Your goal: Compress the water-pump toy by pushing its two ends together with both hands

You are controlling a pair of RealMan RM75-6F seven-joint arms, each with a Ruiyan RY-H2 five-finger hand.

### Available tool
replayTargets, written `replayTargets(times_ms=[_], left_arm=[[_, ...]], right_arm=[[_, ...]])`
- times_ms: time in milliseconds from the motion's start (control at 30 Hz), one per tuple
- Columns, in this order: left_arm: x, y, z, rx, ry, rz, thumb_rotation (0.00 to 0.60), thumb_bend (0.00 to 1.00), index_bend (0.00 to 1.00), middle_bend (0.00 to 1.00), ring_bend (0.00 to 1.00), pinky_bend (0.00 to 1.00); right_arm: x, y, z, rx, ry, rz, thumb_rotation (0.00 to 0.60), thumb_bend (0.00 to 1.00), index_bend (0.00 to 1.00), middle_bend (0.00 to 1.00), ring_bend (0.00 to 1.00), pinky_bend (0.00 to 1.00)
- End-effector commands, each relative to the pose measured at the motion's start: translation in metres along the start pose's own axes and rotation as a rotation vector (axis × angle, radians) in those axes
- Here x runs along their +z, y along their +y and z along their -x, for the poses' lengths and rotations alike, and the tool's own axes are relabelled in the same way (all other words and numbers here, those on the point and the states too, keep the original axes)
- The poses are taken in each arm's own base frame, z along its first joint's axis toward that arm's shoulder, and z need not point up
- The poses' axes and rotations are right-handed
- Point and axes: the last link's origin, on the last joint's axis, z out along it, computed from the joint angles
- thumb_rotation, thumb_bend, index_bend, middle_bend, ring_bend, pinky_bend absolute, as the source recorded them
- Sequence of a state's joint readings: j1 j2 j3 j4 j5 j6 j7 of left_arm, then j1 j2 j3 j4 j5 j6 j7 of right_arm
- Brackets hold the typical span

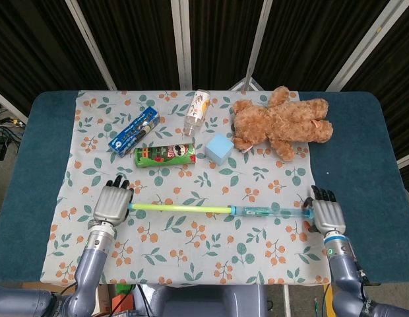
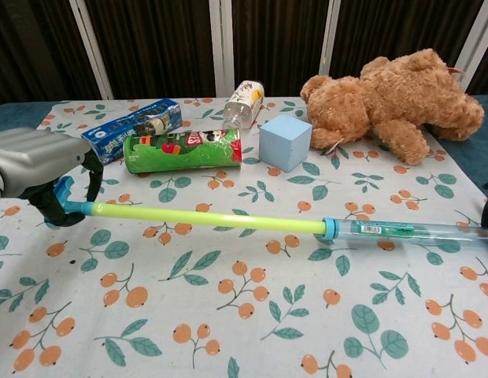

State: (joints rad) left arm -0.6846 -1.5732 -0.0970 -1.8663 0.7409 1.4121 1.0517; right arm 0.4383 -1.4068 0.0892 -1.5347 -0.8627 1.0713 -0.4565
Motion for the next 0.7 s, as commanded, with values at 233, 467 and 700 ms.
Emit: replayTargets(times_ms=[233, 467, 700], left_arm=[[-0.0006, -0.0017, 0.0021, 0.01, -0.001, 0.001, 0.6, 0.45, 0.58, 0.23, 0.12, 0.25], [-0.0009, -0.0031, 0.0025, 0.01, -0.003, -0.001, 0.6, 0.45, 0.59, 0.23, 0.12, 0.25], [-0.0018, -0.0016, 0.0015, 0.006, -0.001, 0.003, 0.6, 0.45, 0.59, 0.23, 0.12, 0.25]], right_arm=[[0.0008, -0.0014, 0.0006, 0.003, 0.004, -0.002, 0.6, 0.34, 0.44, 0.04, 0.0, 0.0], [0.0015, 0.0003, 0.0003, 0.006, 0.003, 0.009, 0.6, 0.37, 0.48, 0.04, 0.0, 0.0], [0.0015, -0.0004, -0.0008, 0.007, 0.008, 0.011, 0.6, 0.39, 0.55, 0.06, 0.0, 0.0]])
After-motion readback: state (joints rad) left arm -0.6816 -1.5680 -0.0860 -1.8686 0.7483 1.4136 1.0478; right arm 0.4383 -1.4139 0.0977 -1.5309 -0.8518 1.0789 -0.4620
